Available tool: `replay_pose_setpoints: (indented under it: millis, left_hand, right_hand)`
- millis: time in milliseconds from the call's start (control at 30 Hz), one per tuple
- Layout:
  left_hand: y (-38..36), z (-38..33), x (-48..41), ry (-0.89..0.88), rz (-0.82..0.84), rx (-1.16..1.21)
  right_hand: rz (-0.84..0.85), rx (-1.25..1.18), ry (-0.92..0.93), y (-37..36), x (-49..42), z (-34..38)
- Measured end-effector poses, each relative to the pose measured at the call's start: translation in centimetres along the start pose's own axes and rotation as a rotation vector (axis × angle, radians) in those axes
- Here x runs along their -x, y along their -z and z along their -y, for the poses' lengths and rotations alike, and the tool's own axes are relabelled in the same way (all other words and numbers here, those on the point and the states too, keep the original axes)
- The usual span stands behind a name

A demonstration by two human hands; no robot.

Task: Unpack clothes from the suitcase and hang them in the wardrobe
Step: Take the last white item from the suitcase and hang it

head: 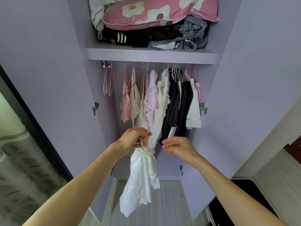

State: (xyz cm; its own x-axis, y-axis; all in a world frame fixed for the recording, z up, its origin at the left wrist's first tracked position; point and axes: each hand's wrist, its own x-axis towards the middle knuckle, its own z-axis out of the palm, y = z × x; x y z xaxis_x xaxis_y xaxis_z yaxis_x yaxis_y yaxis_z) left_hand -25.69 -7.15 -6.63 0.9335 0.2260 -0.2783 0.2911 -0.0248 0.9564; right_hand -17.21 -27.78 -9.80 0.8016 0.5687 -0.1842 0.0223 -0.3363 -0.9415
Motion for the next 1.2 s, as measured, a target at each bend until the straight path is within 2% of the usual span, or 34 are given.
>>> replay_pose_setpoints:
  millis: [100, 200, 333, 567, 833, 1200]
  left_hand:
    - [0.3, -1.2, 0.1, -0.035, 0.017, -0.007]
    - [1.0, -2.6, 0.0, -0.042, 0.057, -0.030]
    - [1.6, -4.0, 0.2, -0.044, 0.061, -0.053]
    - [2.4, -4.9, 0.5, -0.069, 0.054, -0.124]
    - [2.3, -5.3, -0.1, -0.094, 0.097, -0.384]
    - [-0.1, -4.6, -1.1, -0.167, 0.157, -0.369]
  right_hand:
    - [0.033, 0.127, -0.032, -0.9, -0.1, -1.0]
    - [0.043, 0.093, -0.039, -2.0, -0.2, -0.8]
    - [0.155, 0.138, 0.039, -2.7, -0.5, 0.0]
    - [0.015, -0.014, 0.224, -3.4, -0.3, 1.6]
    - [-0.026, -0.069, 0.145, -2.3, -0.9, 5.7]
    - [-0.112, -0.280, -0.060, -0.8, -1.1, 5.7]
